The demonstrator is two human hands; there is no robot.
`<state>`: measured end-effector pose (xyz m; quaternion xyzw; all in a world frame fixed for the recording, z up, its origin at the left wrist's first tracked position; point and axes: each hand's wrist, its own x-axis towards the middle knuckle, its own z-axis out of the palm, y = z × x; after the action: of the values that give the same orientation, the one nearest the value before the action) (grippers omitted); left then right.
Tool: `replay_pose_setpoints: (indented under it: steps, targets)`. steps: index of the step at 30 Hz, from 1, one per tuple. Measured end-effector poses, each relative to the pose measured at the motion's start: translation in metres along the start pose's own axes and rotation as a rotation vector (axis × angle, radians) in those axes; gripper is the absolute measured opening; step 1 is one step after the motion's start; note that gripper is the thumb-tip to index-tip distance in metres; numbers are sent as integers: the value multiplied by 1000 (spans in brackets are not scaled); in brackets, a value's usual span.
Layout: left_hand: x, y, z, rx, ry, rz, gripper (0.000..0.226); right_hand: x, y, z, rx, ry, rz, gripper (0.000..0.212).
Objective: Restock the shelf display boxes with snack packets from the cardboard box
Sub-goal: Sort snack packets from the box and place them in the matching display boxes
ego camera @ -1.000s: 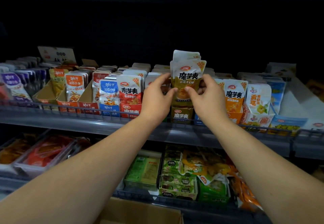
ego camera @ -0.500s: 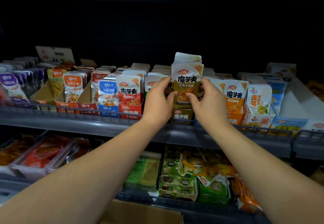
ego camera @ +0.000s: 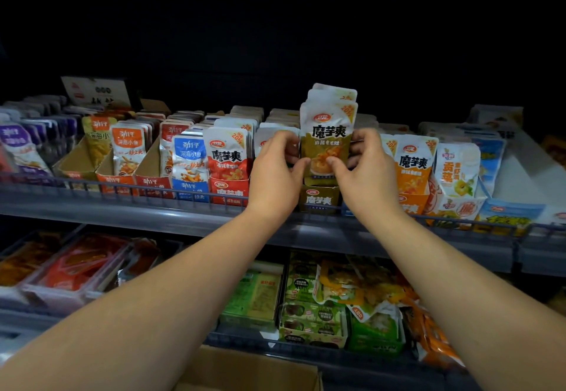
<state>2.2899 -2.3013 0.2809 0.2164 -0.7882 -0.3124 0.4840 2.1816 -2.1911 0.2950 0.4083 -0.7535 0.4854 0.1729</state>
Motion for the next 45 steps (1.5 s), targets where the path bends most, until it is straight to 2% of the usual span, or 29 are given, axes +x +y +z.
replay_pose_setpoints:
  steps: [3,6,8,12,18,23,30,32,36,45]
  targets:
    - [-5,-3,-6,108,-33,73,21,0,0,2,10,-1,2,39]
    - [-15,-11,-12,208,-188,157,28,-1,2,2,3,-2,-11,38]
    - [-21,-16,-15,201,-282,134,36,0,2,2,17,-2,-14,39]
    - [-24,-19,-16,180,-355,111,45,0,5,0,-14,-16,-53,41]
    - [-23,-17,-13,266,-377,152,52,1,4,-3,-105,-67,-133,29]
    - [-23,-19,-11,241,-392,118,57,3,3,1,-101,-46,-86,29]
    - [-22,-14,-9,119,-359,26,86,7,1,7,-127,-42,-64,28]
    - [-21,-14,-9,84,-359,-5,91,8,1,7,-105,-47,-42,33]
    - [-20,-15,-10,62,-373,-13,95,12,0,9,-83,-86,-3,71]
    - [-17,-13,-14,-15,-418,-57,92,26,-4,6,-129,-254,7,73]
